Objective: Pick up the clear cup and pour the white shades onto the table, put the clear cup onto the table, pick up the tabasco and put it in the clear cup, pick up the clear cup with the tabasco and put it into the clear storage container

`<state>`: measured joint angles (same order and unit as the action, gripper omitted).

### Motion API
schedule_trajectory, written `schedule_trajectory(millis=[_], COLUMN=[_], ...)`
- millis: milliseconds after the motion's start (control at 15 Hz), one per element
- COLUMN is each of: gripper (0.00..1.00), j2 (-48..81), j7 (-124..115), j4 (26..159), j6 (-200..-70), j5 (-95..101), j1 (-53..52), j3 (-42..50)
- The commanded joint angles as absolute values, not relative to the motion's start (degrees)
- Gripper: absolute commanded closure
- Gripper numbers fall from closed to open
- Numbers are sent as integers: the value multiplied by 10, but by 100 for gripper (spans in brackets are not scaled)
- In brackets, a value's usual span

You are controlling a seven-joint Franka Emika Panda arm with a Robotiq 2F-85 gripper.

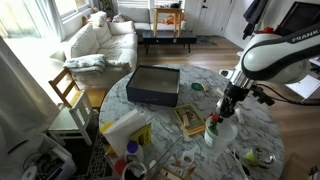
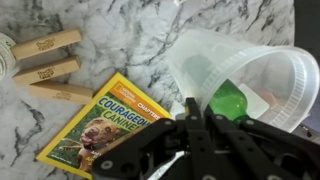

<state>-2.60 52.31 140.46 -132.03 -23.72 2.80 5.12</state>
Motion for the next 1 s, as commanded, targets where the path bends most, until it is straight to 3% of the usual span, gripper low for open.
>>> schedule_trajectory(millis=[0,400,933], gripper=[99,99,99], j2=[-38,-4,57], j7=[552,583,573], j4=[1343,1210,1136], j6=[-1211,-1100,-1108], j5=[-233,-279,-375], j1=[37,31,19], j3=[62,59,15])
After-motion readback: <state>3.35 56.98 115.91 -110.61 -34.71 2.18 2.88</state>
